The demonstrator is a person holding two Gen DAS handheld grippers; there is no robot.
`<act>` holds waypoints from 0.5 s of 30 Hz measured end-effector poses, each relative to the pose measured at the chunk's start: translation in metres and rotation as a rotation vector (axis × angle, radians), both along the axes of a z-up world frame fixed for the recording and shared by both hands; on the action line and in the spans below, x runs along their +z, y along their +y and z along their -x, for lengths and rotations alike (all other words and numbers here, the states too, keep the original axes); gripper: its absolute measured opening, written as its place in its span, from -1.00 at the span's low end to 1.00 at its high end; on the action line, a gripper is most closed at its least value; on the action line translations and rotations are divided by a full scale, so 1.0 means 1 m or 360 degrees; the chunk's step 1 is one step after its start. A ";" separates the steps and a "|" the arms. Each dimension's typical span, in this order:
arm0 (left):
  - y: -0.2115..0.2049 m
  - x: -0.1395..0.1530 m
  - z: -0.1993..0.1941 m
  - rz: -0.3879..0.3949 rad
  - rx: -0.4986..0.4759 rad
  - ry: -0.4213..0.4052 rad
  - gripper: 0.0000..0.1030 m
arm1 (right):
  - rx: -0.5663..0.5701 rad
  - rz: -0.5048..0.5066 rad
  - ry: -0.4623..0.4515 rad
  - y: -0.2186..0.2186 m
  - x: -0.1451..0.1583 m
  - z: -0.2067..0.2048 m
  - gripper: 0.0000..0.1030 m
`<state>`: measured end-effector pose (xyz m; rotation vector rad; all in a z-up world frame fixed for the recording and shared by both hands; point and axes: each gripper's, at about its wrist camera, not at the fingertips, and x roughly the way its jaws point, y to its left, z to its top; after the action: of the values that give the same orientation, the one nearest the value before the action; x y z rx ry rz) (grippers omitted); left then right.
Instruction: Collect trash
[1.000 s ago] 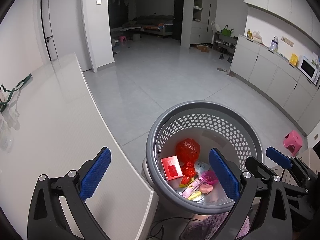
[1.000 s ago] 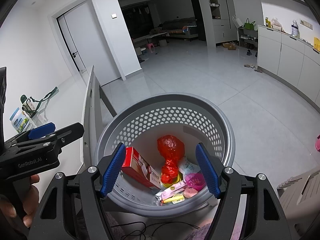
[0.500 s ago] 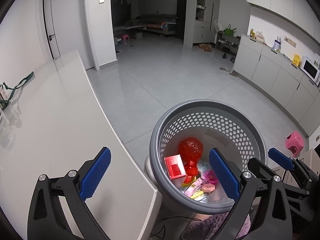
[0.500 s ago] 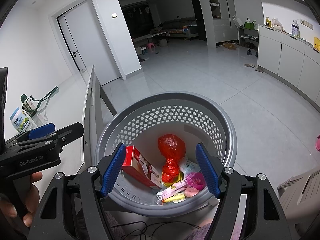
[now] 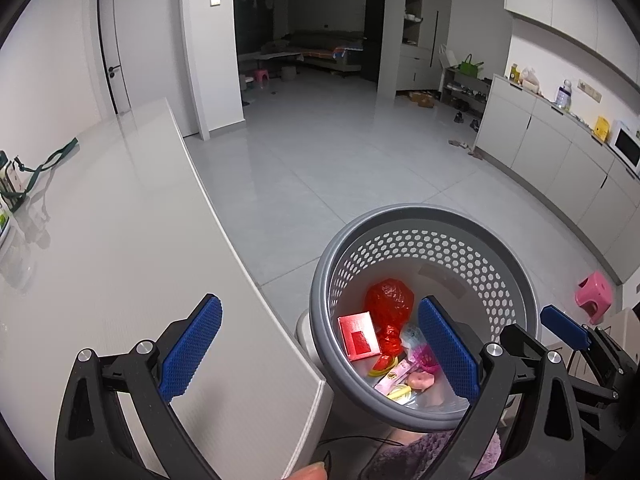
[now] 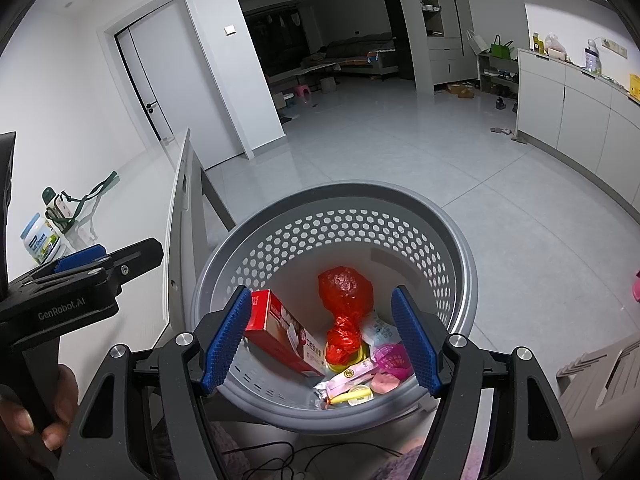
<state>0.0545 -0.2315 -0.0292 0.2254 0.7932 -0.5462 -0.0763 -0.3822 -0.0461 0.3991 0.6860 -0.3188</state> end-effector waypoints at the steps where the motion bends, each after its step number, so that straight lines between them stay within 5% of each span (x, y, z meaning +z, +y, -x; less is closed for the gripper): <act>1: 0.000 0.000 0.000 -0.0001 -0.0001 0.0001 0.88 | -0.0001 0.0000 0.0000 0.000 0.000 0.000 0.35; 15: -0.003 -0.003 0.000 -0.0030 -0.0025 0.0006 0.88 | 0.0007 0.0001 0.0002 0.004 -0.002 -0.001 0.35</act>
<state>0.0541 -0.2345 -0.0322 0.2478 0.8008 -0.5540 -0.0751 -0.3784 -0.0481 0.3969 0.6879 -0.3150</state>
